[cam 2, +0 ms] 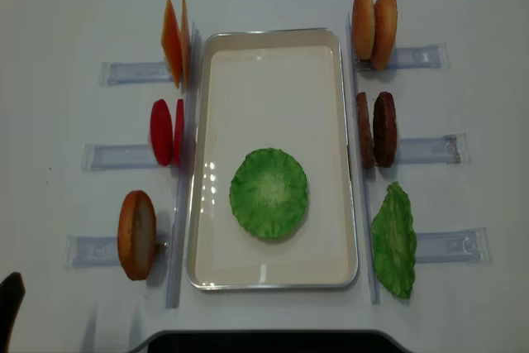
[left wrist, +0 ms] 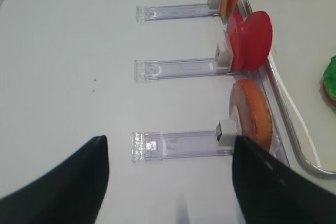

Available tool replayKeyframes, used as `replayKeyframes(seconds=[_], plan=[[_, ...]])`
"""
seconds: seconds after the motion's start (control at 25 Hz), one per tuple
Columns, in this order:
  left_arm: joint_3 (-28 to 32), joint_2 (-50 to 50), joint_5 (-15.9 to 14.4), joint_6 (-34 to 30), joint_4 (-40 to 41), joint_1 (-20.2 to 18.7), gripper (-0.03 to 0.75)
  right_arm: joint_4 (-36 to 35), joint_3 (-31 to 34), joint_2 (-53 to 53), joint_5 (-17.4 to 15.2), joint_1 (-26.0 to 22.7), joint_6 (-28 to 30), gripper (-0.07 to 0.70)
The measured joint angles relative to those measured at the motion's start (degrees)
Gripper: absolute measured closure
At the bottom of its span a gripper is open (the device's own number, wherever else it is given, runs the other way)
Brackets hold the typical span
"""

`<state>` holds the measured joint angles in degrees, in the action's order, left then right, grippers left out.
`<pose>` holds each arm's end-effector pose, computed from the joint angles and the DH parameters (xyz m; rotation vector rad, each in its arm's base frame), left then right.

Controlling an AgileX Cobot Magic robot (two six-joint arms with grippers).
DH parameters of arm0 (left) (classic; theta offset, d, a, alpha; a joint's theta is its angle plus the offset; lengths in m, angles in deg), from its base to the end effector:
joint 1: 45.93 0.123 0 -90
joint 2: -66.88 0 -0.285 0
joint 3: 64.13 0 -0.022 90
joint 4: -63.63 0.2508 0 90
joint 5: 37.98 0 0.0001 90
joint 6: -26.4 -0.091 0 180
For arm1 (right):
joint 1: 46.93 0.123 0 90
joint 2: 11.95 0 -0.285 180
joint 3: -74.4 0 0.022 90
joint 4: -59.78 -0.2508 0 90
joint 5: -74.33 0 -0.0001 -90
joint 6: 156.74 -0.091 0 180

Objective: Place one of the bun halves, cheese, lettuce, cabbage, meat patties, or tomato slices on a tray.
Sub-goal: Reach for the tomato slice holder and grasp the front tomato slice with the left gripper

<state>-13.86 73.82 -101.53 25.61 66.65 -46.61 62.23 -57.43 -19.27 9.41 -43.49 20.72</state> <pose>-0.0059 0.0044 0.2652 0.0235 2.1070 0.0649 -0.0099 -0.0041 0.2734 -0.0122 2.1007 0.0112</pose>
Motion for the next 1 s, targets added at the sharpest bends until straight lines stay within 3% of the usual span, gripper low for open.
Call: replayKeyframes(seconds=[1.0], plan=[[-0.1,0.0,-0.1,-0.2,0.5,0.0,0.16,0.0,0.0,0.0,0.0,0.0,0.0,0.358]])
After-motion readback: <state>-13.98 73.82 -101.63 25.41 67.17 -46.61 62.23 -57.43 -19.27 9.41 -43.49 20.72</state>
